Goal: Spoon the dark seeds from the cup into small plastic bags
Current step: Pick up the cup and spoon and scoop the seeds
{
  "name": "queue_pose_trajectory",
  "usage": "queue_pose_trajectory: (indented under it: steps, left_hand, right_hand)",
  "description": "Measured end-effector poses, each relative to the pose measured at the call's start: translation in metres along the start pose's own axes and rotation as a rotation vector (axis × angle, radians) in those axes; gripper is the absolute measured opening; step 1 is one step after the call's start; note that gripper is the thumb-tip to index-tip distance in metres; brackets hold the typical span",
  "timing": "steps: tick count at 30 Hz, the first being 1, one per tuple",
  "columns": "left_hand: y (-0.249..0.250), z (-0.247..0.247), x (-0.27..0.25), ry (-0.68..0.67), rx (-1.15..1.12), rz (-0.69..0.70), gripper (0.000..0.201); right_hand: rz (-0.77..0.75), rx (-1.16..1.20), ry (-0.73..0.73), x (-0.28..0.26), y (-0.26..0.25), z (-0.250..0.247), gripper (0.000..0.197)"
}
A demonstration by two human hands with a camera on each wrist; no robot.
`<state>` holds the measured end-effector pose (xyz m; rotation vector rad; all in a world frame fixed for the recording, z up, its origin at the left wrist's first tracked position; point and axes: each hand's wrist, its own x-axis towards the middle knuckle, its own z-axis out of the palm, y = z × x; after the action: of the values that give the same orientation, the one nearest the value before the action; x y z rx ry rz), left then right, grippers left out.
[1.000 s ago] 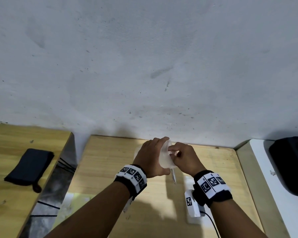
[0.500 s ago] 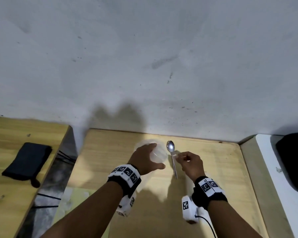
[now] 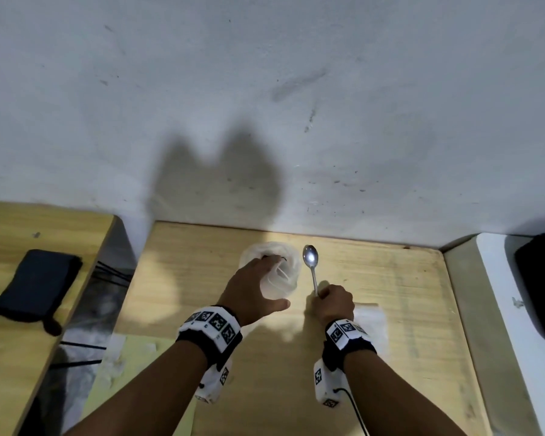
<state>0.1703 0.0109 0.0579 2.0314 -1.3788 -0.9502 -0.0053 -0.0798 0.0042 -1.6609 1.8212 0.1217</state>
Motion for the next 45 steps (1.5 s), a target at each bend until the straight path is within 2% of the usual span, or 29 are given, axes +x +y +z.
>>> queue_pose_trajectory:
  steps: [8, 11, 15, 20, 23, 26, 29, 34, 40, 45]
  left_hand:
    - [-0.012, -0.003, -0.013, 0.066, -0.06, -0.01, 0.088]
    - [-0.018, -0.005, -0.017, 0.077, -0.084, -0.027, 0.088]
    - [-0.021, -0.008, -0.02, 0.083, -0.095, -0.039, 0.089]
    - [-0.028, -0.008, -0.022, 0.095, -0.113, -0.071, 0.089]
    - [-0.033, -0.01, -0.021, 0.101, -0.135, -0.139, 0.087]
    - [-0.038, -0.013, -0.017, 0.084, -0.167, -0.205, 0.086]
    - [-0.039, -0.017, -0.011, 0.056, -0.212, -0.259, 0.086]
    - [-0.042, -0.02, -0.001, 0.094, -0.295, -0.287, 0.086]
    - [-0.049, -0.021, 0.007, -0.052, -0.28, -0.356, 0.086]
    - [-0.049, -0.019, 0.009, -0.063, -0.235, -0.32, 0.09]
  right_hand:
    - [0.022, 0.074, -0.025, -0.002, -0.001, 0.001, 0.007]
    - [-0.006, 0.127, -0.01, -0.002, 0.005, -0.005, 0.017]
    - [-0.029, 0.275, 0.143, -0.007, 0.016, -0.017, 0.017]
    - [-0.137, 0.669, 0.39, -0.017, 0.022, -0.035, 0.005]
    - [-0.202, 0.867, 0.446, -0.02, 0.017, -0.043, 0.009]
    - [-0.288, 0.975, 0.436, -0.026, 0.005, -0.047, 0.018]
    - [-0.372, 0.969, 0.369, -0.031, -0.01, -0.042, 0.018]
    - [-0.443, 0.822, 0.323, -0.029, -0.028, -0.02, 0.023]
    - [-0.423, 0.638, 0.354, -0.026, -0.031, -0.004, 0.018]
    - [-0.286, 0.712, 0.355, -0.023, -0.025, 0.001, 0.028]
